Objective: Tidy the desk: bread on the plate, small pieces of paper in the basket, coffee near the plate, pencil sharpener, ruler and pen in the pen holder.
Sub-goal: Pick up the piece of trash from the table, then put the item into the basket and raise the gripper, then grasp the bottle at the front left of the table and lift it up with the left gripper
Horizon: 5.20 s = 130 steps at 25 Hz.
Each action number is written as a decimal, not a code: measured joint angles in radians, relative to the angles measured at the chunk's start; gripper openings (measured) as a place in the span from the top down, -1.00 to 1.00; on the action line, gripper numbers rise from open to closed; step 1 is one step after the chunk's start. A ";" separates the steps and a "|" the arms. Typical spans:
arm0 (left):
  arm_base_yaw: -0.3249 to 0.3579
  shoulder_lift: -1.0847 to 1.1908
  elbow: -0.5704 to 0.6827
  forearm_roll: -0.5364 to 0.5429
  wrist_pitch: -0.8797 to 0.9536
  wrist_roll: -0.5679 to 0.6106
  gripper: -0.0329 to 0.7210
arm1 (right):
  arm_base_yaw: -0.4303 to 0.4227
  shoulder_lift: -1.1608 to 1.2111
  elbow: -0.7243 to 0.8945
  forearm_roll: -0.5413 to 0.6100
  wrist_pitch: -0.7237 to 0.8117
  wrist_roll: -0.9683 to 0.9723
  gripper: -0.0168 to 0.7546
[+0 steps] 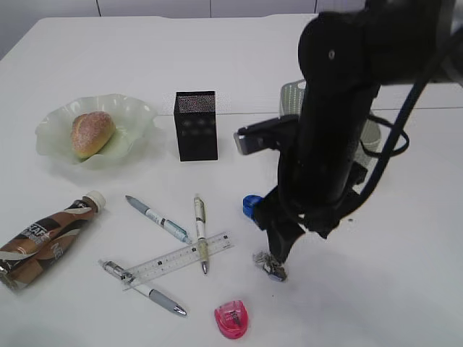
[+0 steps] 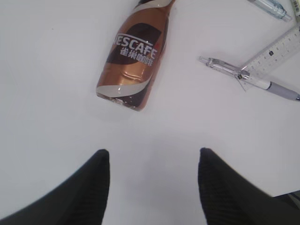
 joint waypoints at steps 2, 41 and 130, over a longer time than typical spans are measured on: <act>0.000 0.000 0.000 0.000 0.000 0.000 -0.25 | 0.015 -0.002 0.066 0.002 -0.053 -0.016 -0.53; 0.000 0.000 0.000 0.000 -0.026 0.000 -0.24 | 0.043 0.136 0.171 0.063 -0.441 -0.119 -0.07; 0.000 0.000 0.000 -0.002 -0.030 0.000 -0.24 | -0.347 -0.126 -0.074 -0.059 0.066 0.041 -0.54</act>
